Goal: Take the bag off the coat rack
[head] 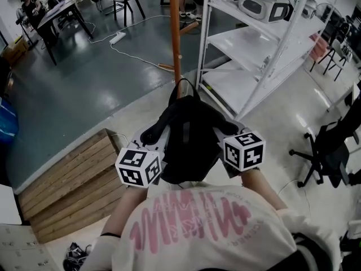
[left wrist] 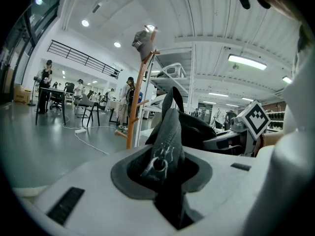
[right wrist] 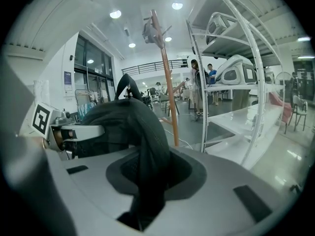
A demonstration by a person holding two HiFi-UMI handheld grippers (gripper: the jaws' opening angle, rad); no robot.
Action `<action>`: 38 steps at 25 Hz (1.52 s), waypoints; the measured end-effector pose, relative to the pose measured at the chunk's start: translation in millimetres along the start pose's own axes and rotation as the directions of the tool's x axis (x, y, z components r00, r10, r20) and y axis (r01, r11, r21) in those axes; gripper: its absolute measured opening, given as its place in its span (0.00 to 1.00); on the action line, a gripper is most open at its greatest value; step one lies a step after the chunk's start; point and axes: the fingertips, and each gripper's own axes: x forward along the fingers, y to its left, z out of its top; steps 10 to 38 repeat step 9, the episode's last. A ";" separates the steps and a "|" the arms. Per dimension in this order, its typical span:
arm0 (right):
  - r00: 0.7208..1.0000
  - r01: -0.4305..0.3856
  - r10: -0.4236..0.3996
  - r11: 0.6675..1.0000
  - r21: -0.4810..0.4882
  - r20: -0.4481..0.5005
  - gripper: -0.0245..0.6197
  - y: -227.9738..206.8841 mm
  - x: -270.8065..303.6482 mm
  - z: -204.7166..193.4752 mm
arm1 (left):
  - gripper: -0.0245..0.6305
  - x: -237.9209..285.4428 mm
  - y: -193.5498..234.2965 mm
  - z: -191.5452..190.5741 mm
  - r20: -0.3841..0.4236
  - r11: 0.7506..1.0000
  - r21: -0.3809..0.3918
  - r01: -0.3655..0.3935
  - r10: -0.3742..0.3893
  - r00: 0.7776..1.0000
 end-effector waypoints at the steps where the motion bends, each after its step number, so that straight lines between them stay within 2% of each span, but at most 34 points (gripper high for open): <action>1: 1.000 0.000 0.000 1.000 -0.001 -0.002 0.16 1.0 0.7 -0.9 | 0.17 -0.5 0.9 -1.0 -0.001 1.000 -0.002 0.000 0.000 1.000; 9: 1.000 0.000 0.000 1.000 0.000 -0.029 0.16 4.8 4.9 -9.6 | 0.17 -3.4 4.6 -10.2 -0.017 1.000 -0.016 -0.004 0.004 1.000; 38: 1.000 0.000 0.000 1.000 0.000 -0.029 0.16 4.8 4.9 -9.6 | 0.17 -3.4 4.6 -10.2 -0.017 1.000 -0.016 -0.004 0.004 1.000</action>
